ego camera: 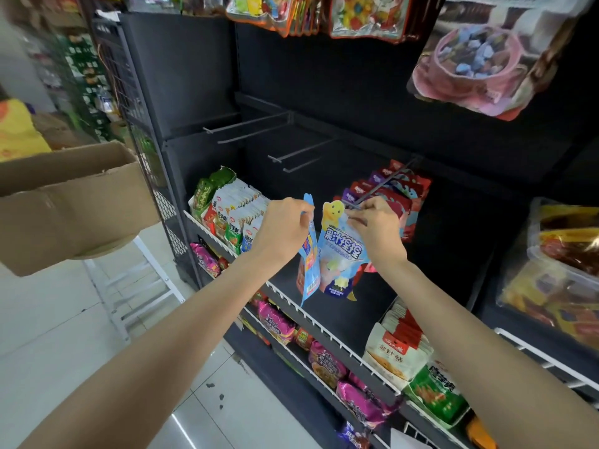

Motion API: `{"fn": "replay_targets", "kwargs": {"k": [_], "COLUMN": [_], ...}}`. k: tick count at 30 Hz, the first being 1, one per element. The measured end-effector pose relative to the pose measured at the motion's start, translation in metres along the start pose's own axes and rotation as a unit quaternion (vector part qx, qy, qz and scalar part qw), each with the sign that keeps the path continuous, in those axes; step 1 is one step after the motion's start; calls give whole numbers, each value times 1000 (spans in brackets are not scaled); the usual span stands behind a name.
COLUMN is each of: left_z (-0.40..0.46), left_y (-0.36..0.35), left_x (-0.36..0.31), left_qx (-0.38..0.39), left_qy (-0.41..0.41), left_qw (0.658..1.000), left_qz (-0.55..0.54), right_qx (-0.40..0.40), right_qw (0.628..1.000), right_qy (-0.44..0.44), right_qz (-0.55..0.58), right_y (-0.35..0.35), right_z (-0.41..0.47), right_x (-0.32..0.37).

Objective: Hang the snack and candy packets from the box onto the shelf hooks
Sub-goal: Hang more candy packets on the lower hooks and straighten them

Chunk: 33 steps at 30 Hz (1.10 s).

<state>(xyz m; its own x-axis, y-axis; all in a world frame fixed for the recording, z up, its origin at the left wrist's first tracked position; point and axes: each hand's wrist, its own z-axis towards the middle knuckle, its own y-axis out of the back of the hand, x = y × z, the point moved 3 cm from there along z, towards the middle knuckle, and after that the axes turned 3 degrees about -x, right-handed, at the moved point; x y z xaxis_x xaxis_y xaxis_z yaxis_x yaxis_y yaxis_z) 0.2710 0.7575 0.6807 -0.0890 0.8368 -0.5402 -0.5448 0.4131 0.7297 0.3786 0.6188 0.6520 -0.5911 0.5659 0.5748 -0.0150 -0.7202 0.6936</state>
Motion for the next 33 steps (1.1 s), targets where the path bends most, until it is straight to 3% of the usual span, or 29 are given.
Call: {"fn": "replay_targets", "kwargs": {"k": [5,16,24,33], "left_z": [0,3,5,7], "left_y": [1,-8,-8,-10], "left_x": [3,-3,-5,-8], "left_qx": [0,2,-4,-1], "left_qy": [2,-23,-15,3], "left_qw": [1000,1000,1000,1000], "left_qz": [1,5,5,13], "right_qx": [-30,-8,-30,-24], "right_qw": [995,1000,996,999], "right_qy": [-61,-23,-20,12], "right_qz": [79,20,77,-37], "right_y": [-6,4,-2,1], "right_z": [6,11,5,7], "right_x": [-14,-8,-15,-28]}}
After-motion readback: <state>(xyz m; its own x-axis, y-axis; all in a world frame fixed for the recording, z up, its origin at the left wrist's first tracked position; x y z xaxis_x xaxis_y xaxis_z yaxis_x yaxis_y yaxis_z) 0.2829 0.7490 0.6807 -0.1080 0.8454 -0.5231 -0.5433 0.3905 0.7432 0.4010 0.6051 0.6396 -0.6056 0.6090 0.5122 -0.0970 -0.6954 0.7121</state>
